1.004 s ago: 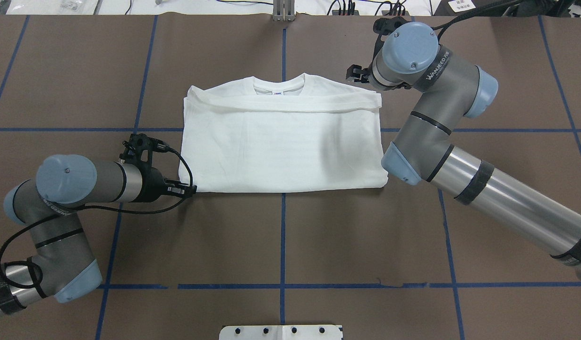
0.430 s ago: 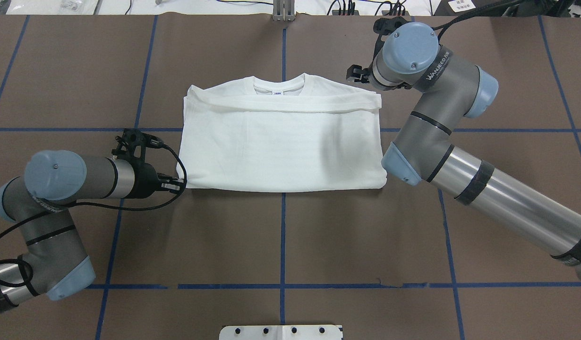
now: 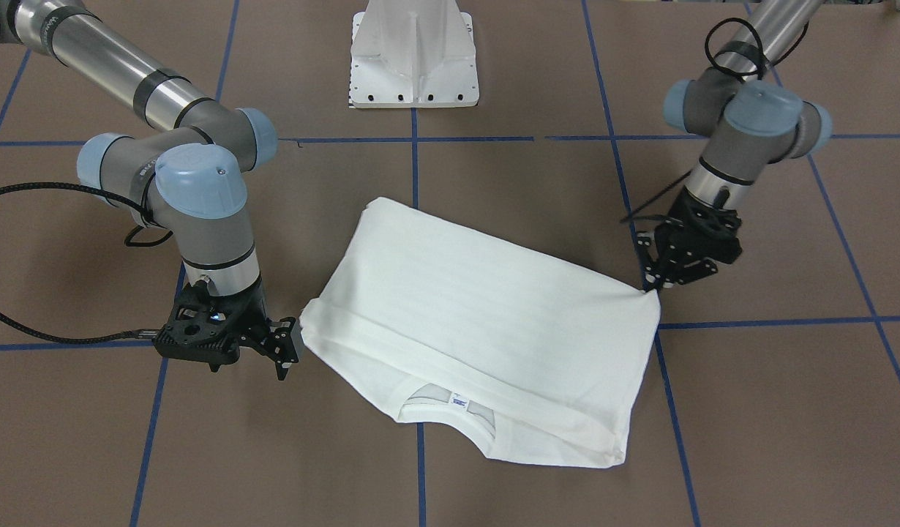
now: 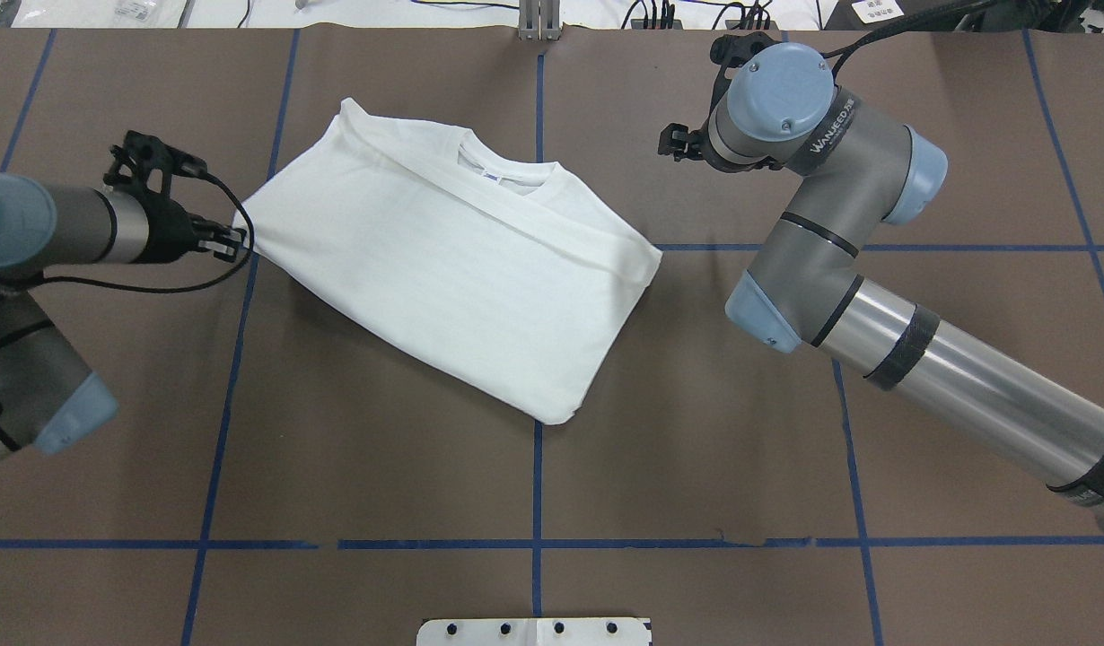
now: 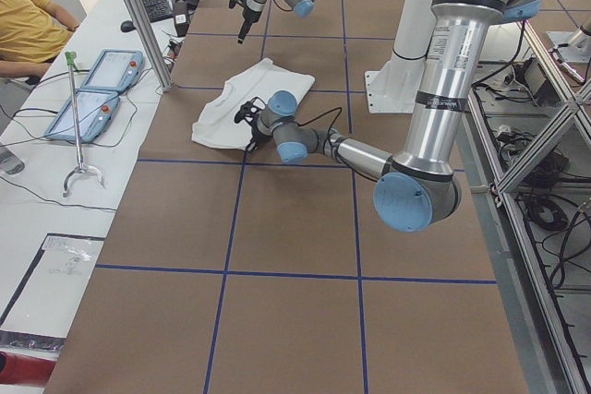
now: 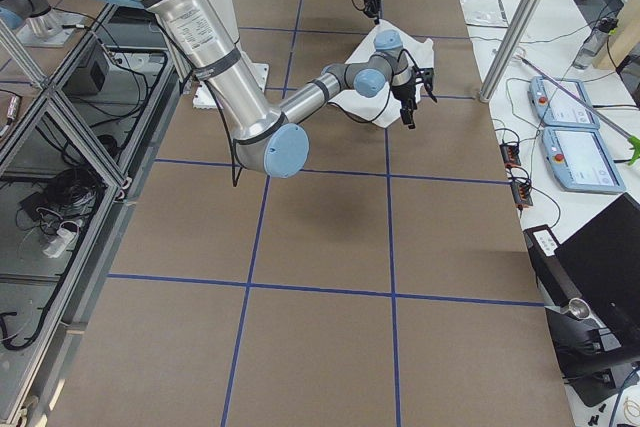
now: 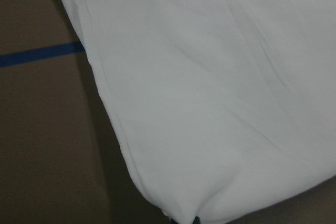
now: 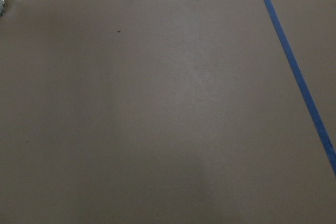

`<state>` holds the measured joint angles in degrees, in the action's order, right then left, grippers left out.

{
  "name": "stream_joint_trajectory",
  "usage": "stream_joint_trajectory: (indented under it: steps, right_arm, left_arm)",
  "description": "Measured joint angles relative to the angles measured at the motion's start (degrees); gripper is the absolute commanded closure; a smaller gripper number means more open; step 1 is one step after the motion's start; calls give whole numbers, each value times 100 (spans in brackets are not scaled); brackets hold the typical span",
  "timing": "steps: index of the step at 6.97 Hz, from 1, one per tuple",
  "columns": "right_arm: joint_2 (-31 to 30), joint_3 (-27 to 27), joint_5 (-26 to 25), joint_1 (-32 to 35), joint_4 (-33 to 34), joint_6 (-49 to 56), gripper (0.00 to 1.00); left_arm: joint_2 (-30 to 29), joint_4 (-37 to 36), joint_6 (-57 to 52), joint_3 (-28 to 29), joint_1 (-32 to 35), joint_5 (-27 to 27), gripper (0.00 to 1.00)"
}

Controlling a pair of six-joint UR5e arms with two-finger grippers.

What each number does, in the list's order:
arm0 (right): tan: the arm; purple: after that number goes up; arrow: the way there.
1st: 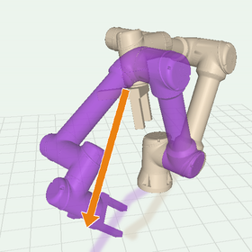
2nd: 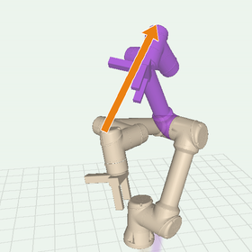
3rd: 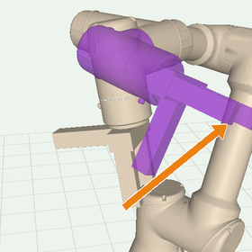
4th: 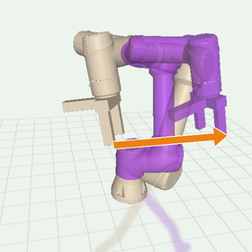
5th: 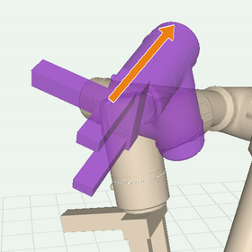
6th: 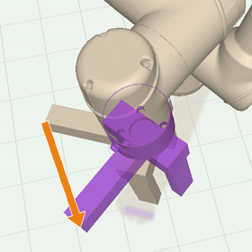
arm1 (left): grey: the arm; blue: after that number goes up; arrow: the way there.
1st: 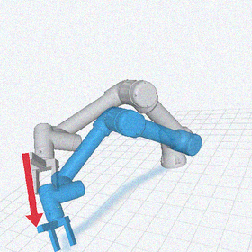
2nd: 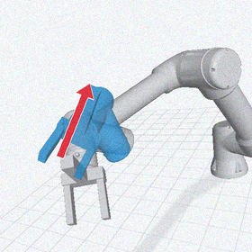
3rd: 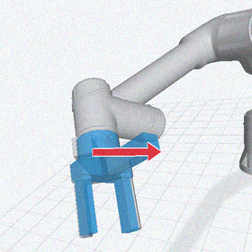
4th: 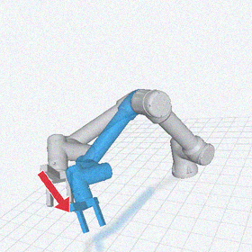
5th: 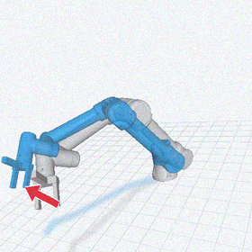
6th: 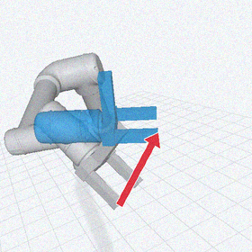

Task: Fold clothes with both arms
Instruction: 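Push the folded shirt with the left gripper, rotating it upright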

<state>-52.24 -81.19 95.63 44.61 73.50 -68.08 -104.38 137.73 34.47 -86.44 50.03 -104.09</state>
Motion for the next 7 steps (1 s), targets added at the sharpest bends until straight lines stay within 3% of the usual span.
stream_joint_trajectory:
  steps: [2, 3, 4, 5, 7]
  right_arm:
    - [20, -1, -6, -34, -2, -36, 0]
    - [35, -1, -10, -57, -2, -50, 0]
    - [59, 2, -17, -85, -1, -65, 0]
    - [105, 5, -22, -132, 3, -137, 0]
    - [355, 71, -38, -288, 16, -587, 1]
  left_arm:
    - [-1244, 4, -742, 1770, 687, 25, 100]
    - [-1868, -1, -824, 2506, 783, 92, 55]
    - [-2280, 4, -855, 2978, 812, 208, 1]
    - [-2454, 27, -896, 3163, 825, 273, 0]
    - [-2425, 56, -941, 2958, 852, 279, 0]
